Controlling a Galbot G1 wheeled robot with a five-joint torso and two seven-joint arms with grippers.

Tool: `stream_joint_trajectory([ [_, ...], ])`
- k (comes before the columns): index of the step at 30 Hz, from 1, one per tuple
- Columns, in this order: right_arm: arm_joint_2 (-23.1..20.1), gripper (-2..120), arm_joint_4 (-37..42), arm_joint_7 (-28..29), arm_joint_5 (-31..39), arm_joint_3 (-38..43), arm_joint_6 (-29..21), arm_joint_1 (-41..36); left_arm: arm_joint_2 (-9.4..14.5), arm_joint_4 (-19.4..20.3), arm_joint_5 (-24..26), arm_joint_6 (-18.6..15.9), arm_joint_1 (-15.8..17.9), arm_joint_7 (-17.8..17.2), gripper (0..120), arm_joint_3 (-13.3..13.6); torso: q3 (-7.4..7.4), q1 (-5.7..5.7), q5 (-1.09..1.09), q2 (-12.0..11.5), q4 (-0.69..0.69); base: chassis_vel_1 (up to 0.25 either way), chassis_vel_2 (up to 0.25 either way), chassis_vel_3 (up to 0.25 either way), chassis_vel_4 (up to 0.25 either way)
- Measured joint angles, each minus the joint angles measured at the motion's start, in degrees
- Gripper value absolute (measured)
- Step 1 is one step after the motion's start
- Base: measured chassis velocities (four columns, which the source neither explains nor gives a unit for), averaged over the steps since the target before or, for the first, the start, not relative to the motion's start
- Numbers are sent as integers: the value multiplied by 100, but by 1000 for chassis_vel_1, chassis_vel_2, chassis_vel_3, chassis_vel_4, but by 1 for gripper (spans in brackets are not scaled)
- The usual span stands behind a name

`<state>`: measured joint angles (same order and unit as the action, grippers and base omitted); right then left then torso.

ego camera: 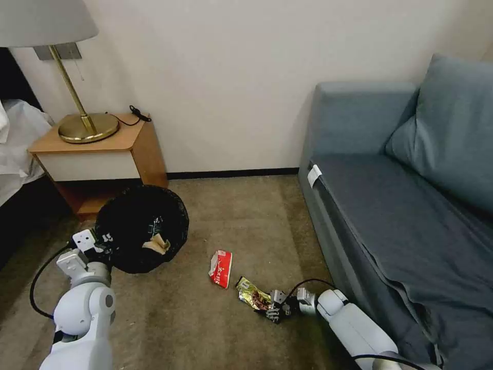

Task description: Pick up the trash bin, then pick up the garbage on the floor and place it into the trash bin.

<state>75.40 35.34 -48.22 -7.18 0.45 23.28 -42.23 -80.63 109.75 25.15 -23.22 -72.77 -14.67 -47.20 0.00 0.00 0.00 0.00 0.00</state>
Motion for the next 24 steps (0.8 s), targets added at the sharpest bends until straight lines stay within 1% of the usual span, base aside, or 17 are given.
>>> stream_joint_trajectory([
  [1,0,32,0,0,0,0,0,0,0,0,0,0,0,0,1,0,0,0,0,0,0,0,0,0,0],
  [4,-25,16,101,22,122,-2,-14,-9,7,-3,5,0,4,0,1,-2,0,0,0,0,0,0,0,0,0],
  [7,-38,13,150,41,189,-2,-21,-14,10,-8,8,0,7,0,1,-3,0,0,0,0,0,0,0,0,0],
  [8,-58,7,218,70,299,-5,-32,-16,14,-19,13,1,8,0,1,-3,0,0,0,0,0,0,0,0,0],
  [9,-82,0,292,98,417,-11,-54,-16,17,-31,17,4,11,0,1,-3,0,0,0,0,0,0,0,0,0],
  [13,-140,0,490,162,689,-38,-126,-17,17,-72,19,13,28,0,1,-3,0,0,0,0,0,0,0,0,0],
  [15,-208,0,827,401,1099,-126,-198,-1,7,-93,18,21,74,0,1,23,0,0,-1,0,0,0,0,0,0],
  [16,-224,0,949,473,1242,-175,-225,-1,5,-93,17,21,90,0,1,29,0,0,-1,0,0,0,0,0,0],
  [17,-224,0,949,473,1242,-175,-225,-1,5,-93,17,21,90,0,1,29,0,0,-1,0,0,0,0,0,0],
  [19,-246,0,1284,701,1613,-313,-274,23,-6,-94,10,21,113,-5,1,40,0,0,0,0,-1,0,0,0,0],
  [21,-246,0,1332,740,1662,-335,-277,35,-9,-94,8,21,113,-5,1,42,0,0,0,0,-1,0,0,0,0],
  [23,-211,0,1633,1222,1973,-567,-224,174,-29,-95,-2,21,114,-10,1,48,0,0,-1,0,0,0,0,0,0],
  [24,-211,0,1633,1222,1973,-567,-224,174,-29,-95,-2,21,114,-10,1,48,0,0,-1,0,0,0,0,0,0],
])
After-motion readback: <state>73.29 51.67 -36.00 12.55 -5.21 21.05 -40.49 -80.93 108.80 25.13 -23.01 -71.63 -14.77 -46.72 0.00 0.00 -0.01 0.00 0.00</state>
